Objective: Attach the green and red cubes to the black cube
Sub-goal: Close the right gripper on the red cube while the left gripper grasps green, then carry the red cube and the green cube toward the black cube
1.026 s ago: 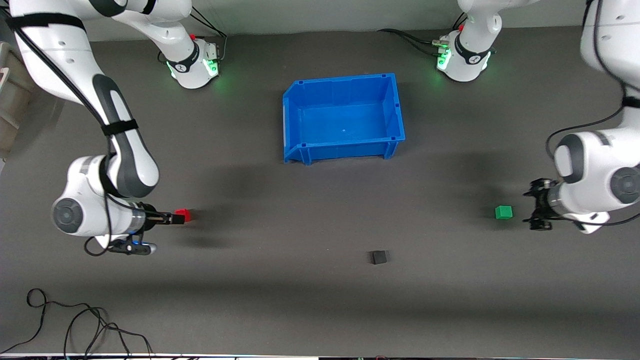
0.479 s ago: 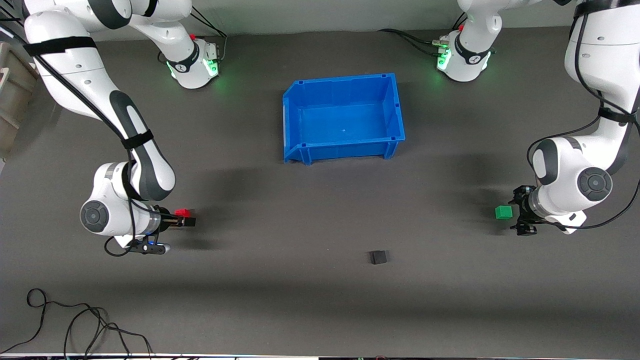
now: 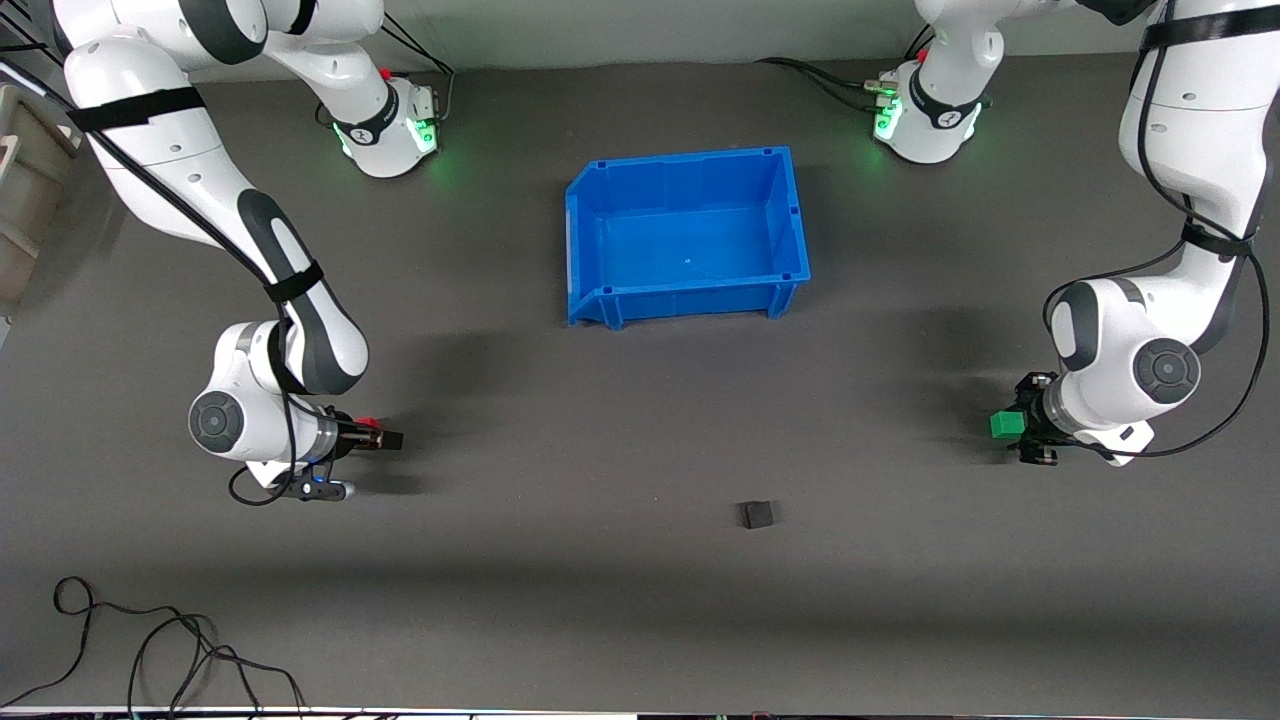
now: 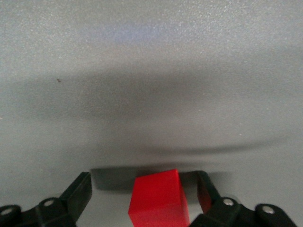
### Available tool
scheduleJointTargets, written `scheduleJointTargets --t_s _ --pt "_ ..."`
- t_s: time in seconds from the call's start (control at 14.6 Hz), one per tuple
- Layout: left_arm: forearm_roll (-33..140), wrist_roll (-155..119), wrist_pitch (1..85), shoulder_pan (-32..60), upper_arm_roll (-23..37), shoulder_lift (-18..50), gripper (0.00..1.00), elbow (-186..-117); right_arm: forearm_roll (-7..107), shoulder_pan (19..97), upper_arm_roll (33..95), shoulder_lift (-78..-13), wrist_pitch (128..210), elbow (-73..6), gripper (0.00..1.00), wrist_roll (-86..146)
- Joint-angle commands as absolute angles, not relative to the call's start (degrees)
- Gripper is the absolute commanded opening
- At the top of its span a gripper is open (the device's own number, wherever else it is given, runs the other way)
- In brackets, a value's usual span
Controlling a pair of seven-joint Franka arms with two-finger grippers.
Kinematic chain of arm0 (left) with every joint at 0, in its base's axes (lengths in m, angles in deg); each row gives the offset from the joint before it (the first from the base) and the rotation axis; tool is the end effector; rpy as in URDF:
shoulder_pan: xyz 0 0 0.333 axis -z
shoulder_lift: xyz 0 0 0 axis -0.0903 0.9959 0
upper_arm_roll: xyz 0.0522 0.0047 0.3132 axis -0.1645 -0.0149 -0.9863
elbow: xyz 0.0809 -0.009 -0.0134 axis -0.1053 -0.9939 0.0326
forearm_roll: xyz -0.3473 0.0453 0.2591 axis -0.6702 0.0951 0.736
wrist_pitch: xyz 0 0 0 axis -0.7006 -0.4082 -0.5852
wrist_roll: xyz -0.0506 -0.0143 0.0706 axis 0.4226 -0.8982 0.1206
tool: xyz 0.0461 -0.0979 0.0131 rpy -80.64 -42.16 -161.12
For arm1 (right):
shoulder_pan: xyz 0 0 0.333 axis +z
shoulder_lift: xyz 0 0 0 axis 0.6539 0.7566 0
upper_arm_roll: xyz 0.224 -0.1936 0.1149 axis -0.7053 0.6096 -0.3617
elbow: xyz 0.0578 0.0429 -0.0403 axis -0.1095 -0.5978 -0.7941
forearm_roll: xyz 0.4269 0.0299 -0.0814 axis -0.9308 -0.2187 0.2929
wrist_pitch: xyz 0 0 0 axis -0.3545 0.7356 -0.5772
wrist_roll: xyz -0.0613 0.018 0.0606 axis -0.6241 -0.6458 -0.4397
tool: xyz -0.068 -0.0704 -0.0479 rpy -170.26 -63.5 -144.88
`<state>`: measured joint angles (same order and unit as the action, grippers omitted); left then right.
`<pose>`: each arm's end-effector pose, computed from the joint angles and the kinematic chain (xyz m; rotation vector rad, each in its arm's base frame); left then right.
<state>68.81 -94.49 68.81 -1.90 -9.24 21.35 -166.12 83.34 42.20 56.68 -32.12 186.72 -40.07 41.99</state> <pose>0.6270 0.0535 0.1472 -2.3003 -2.0477 0.0077 0.6529 0.0361 0.1306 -3.0822 0.1746 0.2490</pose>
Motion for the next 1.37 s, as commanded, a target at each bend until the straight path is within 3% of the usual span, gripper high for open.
scheduleJointTargets --t_s 0.0,0.14,0.21,0.27,0.68,1.09,1.3 --pt "71.46 -95.71 69.08 -1.41 -9.53 20.55 0.00 -167.03 83.19 42.68 57.09 -32.67 187.72 -40.83 0.59 40.97" --pt "71.38 -96.58 68.47 -1.33 -9.18 20.03 0.00 -166.25 83.19 42.51 57.09 -32.67 187.73 -41.01 0.18 40.98" --pt "71.03 -97.02 68.20 -0.98 -8.92 19.59 0.00 -165.37 83.19 42.25 57.09 -32.67 187.72 -41.01 0.05 40.89" --pt "70.94 -98.16 68.20 -0.10 -8.83 19.32 0.00 -164.58 83.19 42.24 57.09 -32.67 187.72 -41.01 0.00 40.89" --pt "68.22 -112.20 60.47 11.22 -8.74 23.96 0.00 -149.84 81.88 41.81 57.26 -34.60 186.67 -40.92 0.00 43.25" --pt "67.51 -126.02 60.55 15.73 -8.74 34.16 0.00 -134.45 74.67 42.24 57.00 -36.36 178.17 -35.40 0.00 74.50" --pt "67.77 -126.30 60.29 15.99 -8.83 35.32 0.00 -133.28 74.49 45.66 56.74 -36.62 176.12 -31.53 0.00 90.83"
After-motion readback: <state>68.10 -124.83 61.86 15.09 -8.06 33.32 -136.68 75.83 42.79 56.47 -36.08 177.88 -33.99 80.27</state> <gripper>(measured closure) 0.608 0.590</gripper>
